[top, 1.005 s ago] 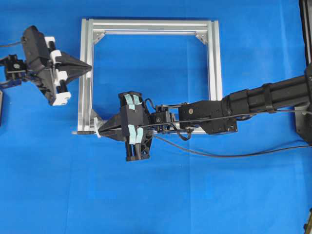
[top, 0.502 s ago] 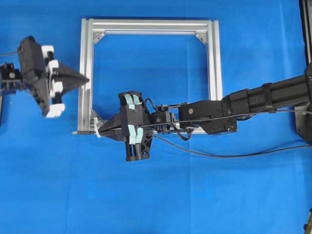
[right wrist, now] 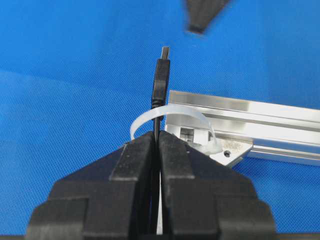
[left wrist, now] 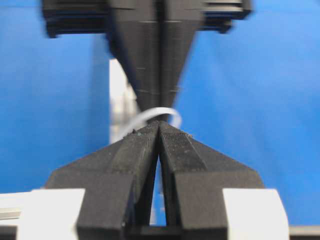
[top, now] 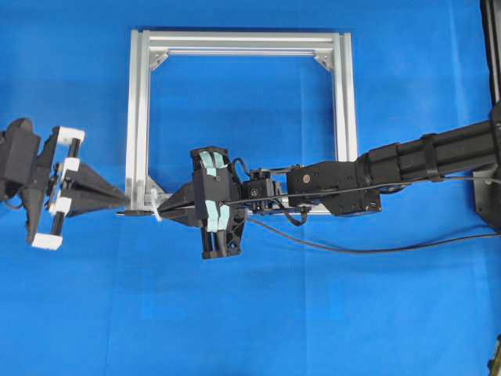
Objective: Insert the wire through the string loop located on the left side.
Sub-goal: 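Move the open left gripper to the plug emerging from the loop, then close the left gripper on the USB plug beyond the loop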
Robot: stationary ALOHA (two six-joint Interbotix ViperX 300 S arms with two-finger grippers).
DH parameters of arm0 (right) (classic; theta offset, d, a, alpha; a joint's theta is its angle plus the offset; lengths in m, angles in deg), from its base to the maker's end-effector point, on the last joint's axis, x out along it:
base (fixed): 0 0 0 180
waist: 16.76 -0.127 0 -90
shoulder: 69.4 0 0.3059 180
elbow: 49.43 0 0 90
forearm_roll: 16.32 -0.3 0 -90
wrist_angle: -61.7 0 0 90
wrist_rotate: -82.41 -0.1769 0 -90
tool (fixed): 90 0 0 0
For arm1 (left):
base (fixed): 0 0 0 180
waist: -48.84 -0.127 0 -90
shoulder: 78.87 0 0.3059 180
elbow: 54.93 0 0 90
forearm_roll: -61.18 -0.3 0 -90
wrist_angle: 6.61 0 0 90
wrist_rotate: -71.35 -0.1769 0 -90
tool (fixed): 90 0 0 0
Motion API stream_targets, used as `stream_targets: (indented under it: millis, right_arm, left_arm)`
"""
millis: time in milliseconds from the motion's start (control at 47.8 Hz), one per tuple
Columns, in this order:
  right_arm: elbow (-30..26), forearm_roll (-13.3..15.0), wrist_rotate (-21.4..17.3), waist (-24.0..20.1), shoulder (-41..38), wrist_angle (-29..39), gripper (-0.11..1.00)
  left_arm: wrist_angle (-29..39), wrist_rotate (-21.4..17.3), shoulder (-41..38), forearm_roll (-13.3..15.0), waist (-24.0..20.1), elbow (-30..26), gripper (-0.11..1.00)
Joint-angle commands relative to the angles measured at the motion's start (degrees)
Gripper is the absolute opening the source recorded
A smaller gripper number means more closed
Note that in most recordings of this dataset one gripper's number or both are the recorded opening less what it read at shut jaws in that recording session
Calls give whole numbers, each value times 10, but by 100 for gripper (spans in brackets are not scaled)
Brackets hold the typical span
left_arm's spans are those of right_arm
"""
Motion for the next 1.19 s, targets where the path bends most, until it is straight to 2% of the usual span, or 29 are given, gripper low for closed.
stream_targets:
  millis: [0, 502, 565, 733, 837, 879, 1005, 1172]
  right_arm:
    - [-7, -1, -1, 1, 11, -2, 0]
    - [-7, -1, -1, 1, 11, -2, 0]
    - [-6, -1, -1, 1, 11, -2, 0]
    - [-6, -1, -1, 1, 11, -2, 0]
    - [-7, -1, -1, 1, 11, -2, 0]
    - [-7, -1, -1, 1, 11, -2, 0]
    - [-6, -1, -1, 1, 11, -2, 0]
    - [-7, -1, -1, 1, 11, -3, 0]
  left_arm:
    - [-2, 0, 2, -2, 11, -6, 0]
    - [25, 1, 1, -1, 12, -9, 2]
    - [25, 2, 1, -1, 12, -11, 11]
    - [27, 1, 1, -1, 12, -13, 62]
    - [28, 2, 0, -2, 12, -14, 88]
    - [27, 2, -1, -1, 12, -15, 91]
    - [28, 1, -3, -1, 12, -17, 88]
    - [29, 2, -53, -1, 12, -24, 88]
